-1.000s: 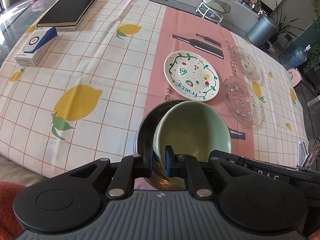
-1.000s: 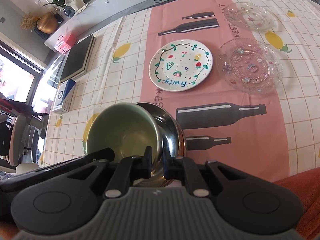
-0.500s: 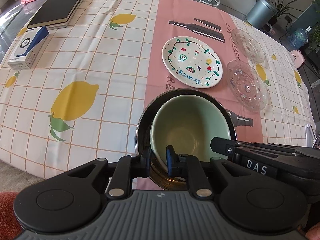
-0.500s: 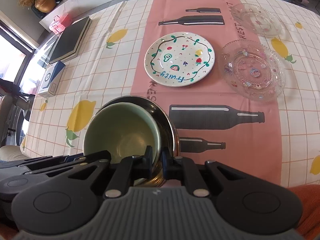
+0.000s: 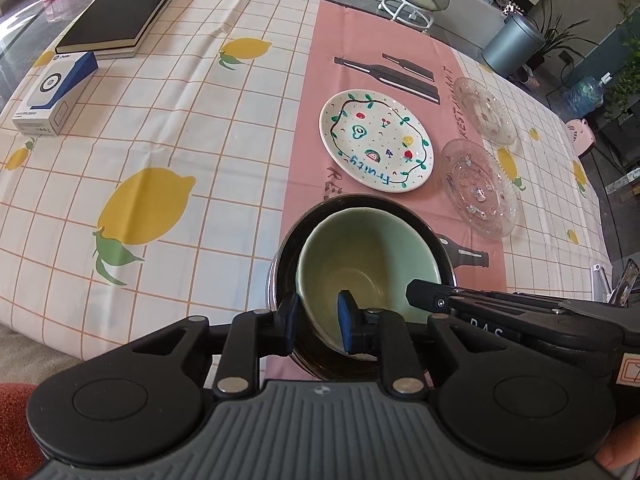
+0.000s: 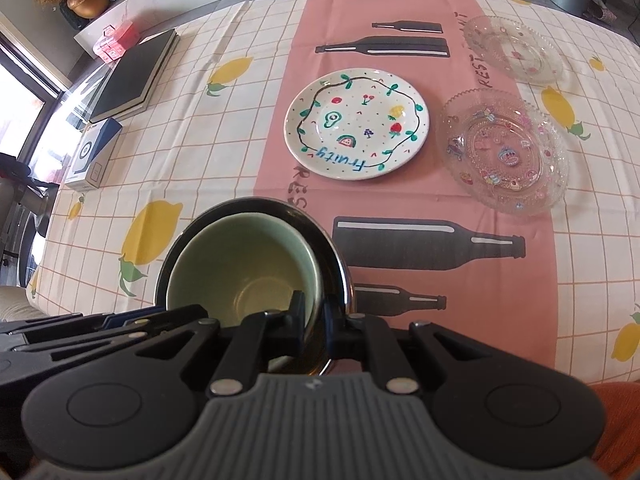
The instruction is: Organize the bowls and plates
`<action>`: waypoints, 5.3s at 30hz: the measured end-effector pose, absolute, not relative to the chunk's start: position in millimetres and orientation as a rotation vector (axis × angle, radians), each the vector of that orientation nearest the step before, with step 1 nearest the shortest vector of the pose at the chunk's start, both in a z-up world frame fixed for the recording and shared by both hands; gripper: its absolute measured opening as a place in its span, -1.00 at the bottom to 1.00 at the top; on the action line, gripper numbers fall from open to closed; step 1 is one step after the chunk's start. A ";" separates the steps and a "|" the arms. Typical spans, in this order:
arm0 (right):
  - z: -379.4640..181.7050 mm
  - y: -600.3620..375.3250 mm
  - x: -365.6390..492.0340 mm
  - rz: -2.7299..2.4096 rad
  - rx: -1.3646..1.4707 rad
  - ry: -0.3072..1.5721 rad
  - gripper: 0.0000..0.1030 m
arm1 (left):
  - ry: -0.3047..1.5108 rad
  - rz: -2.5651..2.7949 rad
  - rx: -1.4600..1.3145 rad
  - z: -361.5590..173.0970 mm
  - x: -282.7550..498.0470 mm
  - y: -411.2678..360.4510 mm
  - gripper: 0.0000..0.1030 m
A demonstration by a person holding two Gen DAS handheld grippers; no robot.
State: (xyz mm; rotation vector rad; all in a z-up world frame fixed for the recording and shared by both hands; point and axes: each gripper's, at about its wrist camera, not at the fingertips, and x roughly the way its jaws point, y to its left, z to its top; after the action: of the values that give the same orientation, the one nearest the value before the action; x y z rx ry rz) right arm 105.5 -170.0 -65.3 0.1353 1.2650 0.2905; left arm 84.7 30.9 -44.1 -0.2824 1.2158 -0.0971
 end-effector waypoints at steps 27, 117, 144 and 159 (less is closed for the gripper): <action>-31.0 -200.6 79.4 0.345 0.243 1.093 0.07 | 0.977 -0.005 -0.471 -31.3 45.4 57.7 0.29; -157.2 -415.0 170.6 0.030 0.783 0.895 -0.40 | 0.910 -0.110 -0.543 -131.0 176.8 -119.3 -0.07; -173.0 -418.1 184.6 0.050 0.781 0.968 -0.92 | 0.904 -0.061 -0.479 -142.0 186.5 -120.0 -0.73; -146.2 -406.8 144.6 0.066 0.742 1.013 -0.91 | 0.909 -0.053 -0.491 -120.8 139.9 -106.5 -0.74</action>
State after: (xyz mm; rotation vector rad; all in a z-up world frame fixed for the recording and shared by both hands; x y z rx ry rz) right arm 144.6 -406.8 -146.2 0.7422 1.0130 0.0659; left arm 139.9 -106.5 -120.8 -0.4907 0.9086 -0.0530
